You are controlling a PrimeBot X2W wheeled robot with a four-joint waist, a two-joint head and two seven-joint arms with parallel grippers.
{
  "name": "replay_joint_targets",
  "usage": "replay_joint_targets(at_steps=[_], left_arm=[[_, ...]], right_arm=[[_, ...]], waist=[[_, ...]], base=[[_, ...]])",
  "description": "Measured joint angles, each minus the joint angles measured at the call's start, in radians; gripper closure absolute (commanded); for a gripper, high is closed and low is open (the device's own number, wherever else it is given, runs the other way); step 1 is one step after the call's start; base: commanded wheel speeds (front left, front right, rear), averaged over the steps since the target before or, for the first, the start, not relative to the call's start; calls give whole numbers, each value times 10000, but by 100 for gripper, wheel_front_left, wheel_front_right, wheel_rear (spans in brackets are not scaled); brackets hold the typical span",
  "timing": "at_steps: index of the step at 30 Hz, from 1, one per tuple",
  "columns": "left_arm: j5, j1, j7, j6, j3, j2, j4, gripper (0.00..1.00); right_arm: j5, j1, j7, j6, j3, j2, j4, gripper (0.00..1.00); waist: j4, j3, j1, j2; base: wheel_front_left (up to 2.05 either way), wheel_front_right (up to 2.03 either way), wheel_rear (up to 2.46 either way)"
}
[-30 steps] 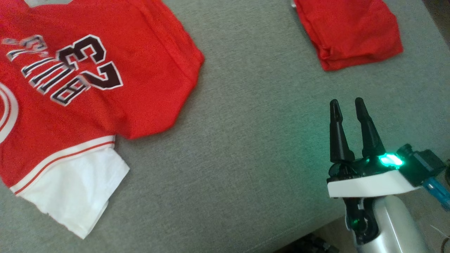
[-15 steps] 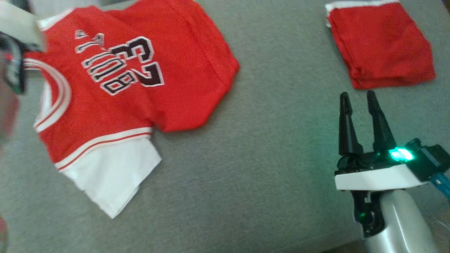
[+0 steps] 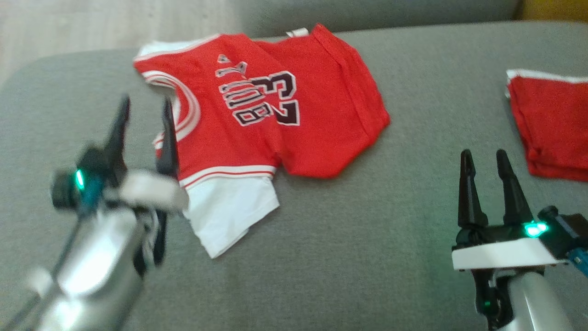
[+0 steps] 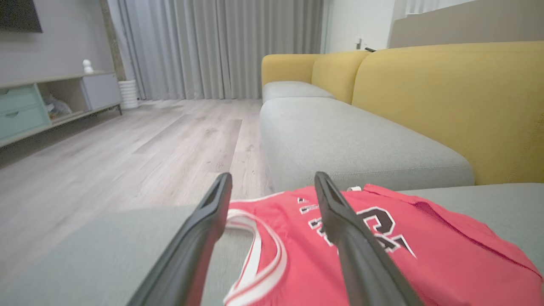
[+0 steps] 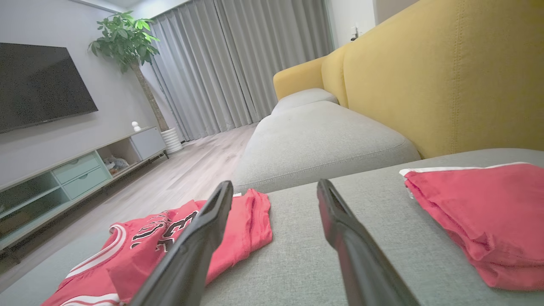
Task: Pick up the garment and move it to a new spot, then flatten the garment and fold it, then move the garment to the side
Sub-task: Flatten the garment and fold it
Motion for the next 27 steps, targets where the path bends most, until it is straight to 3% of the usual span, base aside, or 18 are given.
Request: replay_joint_targets(at_steps=[6, 10, 16, 27], left_arm=[[489, 2764, 0, 433, 790, -706, -1559, 0], [989, 3630, 2, 387, 1097, -1068, -1894, 0], [1540, 3603, 2, 12, 1501, -1329, -1994, 0], [2073, 3263, 0, -587, 1841, -2123, -1540, 0]], right_arm=[[-2, 291, 0, 0, -44, 0, 249, 0], [-46, 313, 0, 0, -56, 0, 322, 0], [-424, -37, 107, 0, -161, 0, 784, 0], [-928, -3857, 3218, 0, -936, -25, 3962, 0]], waist=[[624, -528, -1, 0], [865, -592, 1, 0], [1045, -288, 2, 0], [1642, 521, 5, 0]], base=[[0, 0, 0], [0, 0, 0], [0, 0, 0], [0, 0, 0]])
